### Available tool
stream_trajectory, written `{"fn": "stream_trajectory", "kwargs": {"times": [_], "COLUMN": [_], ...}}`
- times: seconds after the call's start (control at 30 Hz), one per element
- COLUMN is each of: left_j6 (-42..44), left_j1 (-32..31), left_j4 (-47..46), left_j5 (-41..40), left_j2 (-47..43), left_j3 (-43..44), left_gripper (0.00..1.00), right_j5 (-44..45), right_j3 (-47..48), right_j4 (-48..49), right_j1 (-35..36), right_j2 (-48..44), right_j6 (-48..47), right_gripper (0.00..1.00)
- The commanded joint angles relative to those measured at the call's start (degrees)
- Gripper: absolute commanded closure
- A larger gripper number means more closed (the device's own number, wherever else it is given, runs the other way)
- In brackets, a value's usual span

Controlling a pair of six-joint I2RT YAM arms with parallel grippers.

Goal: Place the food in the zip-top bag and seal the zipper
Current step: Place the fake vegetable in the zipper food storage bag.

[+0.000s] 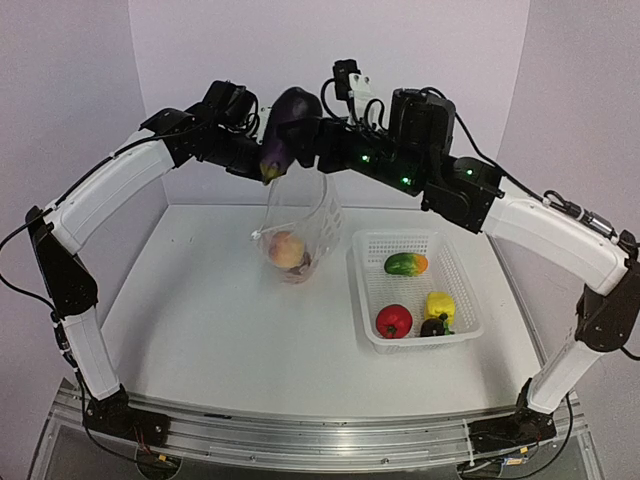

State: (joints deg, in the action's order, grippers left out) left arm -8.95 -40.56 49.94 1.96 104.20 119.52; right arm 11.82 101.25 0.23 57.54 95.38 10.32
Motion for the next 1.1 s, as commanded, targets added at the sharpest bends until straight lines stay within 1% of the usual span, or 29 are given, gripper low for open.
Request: {"fn": "stream_trajectory", "kwargs": {"times": [0.0,0.1,0.2,0.43,0.53,0.63,0.73,0.93,1.07], "left_j6": [0.29,0.1,0.07,-0.28,-0.29,-0.24,-0.5,-0.88,-1.95], "left_j1": [0.03,0.04,0.04,0.04,0.04,0.02,0.01,0.02,0.06], "left_j4": [-1.5,-1.48,-1.27,-1.17,-1.08,-1.08,-1.03,-1.19,-1.47], "left_j5": [0.97,1.15,1.75,3.74,3.79,3.79,4.2,6.85,9.79], "left_j2": [-2.24,-2.7,-3.06,-2.97,-3.14,-3.38,-2.85,-2.07,-1.52], "left_j3": [1.89,2.23,2.12,1.6,1.76,1.48,1.73,2.83,3.42], "left_gripper": [1.0,1.0,1.0,1.0,1.0,1.0,1.0,1.0,1.0], "right_j5": [-2.41,4.84,8.31,3.99,3.05,0.55,-2.52,-4.03,-3.81], "right_j3": [0.65,-3.89,-8.15,-14.03,-17.79,-20.87,-19.73,-16.75,-16.59], "right_j4": [14.0,16.12,18.36,21.66,25.13,25.81,25.51,25.18,24.47], "right_j1": [1.11,1.02,0.71,-2.88,-5.82,-9.47,-9.99,-9.95,-9.37], "right_j2": [4.16,3.97,3.28,3.49,2.6,1.0,1.97,4.42,5.92], "right_j6": [-14.05,-21.31,-25.37,-25.62,-25.72,-22.88,-22.88,-21.36,-22.18], "right_gripper": [1.0,1.0,1.0,1.0,1.0,1.0,1.0,1.0,1.0]}}
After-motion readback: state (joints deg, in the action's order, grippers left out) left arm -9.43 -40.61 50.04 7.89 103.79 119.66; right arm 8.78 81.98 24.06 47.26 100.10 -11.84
